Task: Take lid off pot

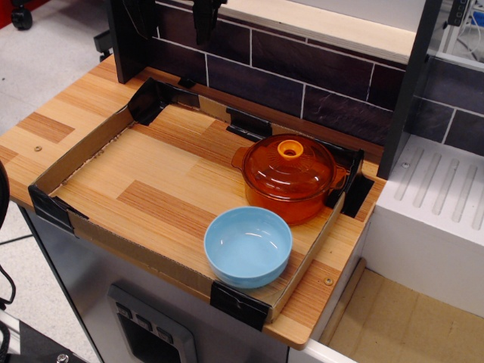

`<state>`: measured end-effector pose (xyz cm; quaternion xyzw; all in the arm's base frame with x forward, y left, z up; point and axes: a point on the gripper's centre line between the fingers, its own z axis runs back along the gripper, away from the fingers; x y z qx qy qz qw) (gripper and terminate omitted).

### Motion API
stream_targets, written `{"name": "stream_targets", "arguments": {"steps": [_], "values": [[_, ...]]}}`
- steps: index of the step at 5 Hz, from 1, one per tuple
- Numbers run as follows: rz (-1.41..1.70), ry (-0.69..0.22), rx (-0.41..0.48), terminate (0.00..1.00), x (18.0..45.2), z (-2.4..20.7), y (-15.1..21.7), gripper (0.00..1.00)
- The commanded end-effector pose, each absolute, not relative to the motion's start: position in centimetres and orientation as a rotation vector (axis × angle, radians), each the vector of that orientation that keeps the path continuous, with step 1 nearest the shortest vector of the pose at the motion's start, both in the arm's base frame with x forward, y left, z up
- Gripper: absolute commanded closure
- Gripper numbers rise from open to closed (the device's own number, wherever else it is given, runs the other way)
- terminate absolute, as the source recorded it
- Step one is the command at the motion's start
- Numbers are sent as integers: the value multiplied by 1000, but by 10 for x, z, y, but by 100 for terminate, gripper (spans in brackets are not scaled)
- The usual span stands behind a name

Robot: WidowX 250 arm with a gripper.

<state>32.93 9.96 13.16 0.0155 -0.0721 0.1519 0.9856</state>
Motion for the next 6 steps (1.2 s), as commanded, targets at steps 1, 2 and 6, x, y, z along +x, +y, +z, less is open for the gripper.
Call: {"name": "stream_targets", "arguments": {"steps": [1, 2, 6], "values": [[305, -145, 31, 0, 329, 132, 100, 0], [332, -186, 26, 0, 325, 126, 72, 0], [292, -146, 5, 0, 323, 111, -6, 0]]}}
